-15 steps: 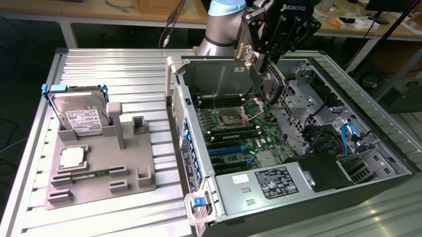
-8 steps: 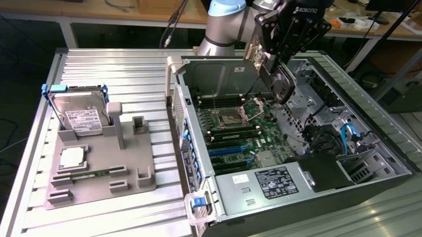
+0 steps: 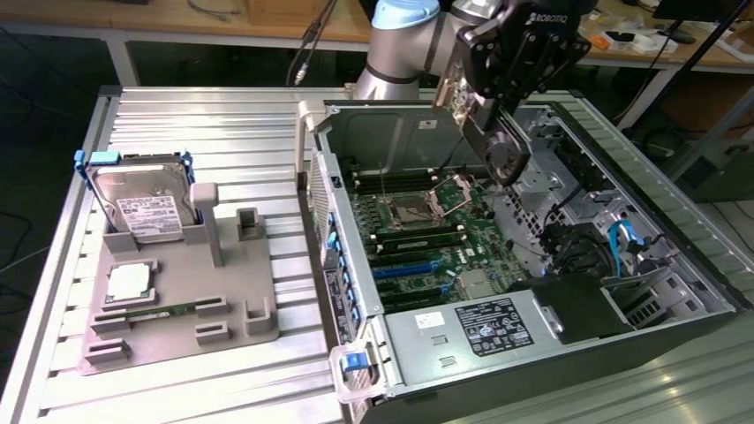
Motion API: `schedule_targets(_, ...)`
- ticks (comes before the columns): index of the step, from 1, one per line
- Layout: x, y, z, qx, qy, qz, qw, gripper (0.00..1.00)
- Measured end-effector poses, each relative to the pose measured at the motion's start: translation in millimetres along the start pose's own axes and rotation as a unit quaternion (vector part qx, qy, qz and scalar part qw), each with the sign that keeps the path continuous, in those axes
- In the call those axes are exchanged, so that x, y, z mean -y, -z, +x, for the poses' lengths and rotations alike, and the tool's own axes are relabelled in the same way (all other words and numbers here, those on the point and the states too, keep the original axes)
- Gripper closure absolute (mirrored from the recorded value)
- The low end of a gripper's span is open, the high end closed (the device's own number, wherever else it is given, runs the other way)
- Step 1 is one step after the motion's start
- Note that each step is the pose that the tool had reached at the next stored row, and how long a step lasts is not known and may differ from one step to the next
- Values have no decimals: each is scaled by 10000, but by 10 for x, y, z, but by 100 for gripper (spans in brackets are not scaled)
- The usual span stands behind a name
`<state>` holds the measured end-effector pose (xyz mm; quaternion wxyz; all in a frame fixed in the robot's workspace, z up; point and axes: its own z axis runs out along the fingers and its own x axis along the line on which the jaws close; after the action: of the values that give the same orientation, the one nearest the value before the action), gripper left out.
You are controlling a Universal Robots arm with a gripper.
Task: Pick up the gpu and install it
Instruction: 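Insert the gpu into the slot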
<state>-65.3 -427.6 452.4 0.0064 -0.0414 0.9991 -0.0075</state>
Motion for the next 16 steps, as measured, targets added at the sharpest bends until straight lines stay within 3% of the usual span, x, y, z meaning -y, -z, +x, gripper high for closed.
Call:
schedule_targets(4, 0, -3, -2, 5, 369, -4, 9993, 73)
schedule_targets(8, 0, -12, -2, 11, 733, -9, 9973, 73)
schedule_targets(11, 0, -23, -1, 17, 1121, -13, 9937, 73)
schedule_targets(16, -1, -40, -1, 27, 1749, -21, 9846, 73)
